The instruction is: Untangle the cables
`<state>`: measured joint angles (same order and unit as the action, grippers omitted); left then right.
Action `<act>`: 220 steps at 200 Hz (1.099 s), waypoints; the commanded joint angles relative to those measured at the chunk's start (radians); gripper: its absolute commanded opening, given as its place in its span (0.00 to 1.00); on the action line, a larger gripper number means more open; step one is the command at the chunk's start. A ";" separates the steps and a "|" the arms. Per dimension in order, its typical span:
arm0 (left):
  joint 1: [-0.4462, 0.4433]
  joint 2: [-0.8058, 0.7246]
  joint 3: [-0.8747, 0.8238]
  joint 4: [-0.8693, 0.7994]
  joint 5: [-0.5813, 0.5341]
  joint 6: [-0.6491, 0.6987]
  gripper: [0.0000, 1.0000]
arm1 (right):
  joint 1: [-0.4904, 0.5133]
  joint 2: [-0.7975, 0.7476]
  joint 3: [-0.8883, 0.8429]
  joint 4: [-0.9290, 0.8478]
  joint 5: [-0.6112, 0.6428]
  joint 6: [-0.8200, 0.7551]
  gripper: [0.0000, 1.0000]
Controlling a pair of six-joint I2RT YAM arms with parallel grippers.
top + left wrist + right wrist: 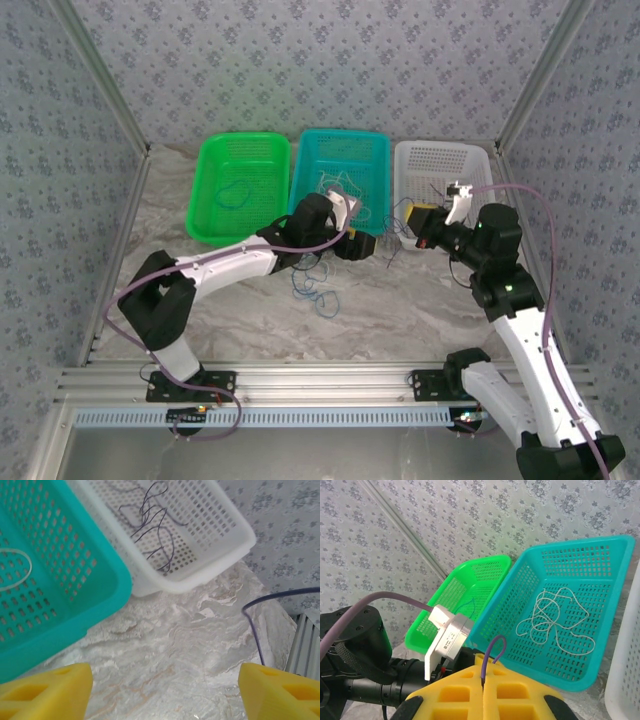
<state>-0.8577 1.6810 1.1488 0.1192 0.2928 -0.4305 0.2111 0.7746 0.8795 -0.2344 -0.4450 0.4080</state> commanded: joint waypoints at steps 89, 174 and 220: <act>-0.009 0.026 0.036 0.212 0.138 0.152 0.77 | -0.016 0.015 0.015 0.060 -0.111 0.080 0.00; -0.009 0.108 0.095 0.210 0.115 0.089 0.04 | -0.051 -0.008 0.039 0.023 -0.098 0.077 0.00; 0.004 0.115 0.083 0.009 -0.072 0.012 0.00 | -0.084 -0.058 0.046 -0.045 0.041 0.002 0.00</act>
<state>-0.8600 1.7844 1.2297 0.2680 0.3504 -0.3614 0.1398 0.7532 0.8833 -0.2222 -0.5014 0.4767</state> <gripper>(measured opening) 0.062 0.059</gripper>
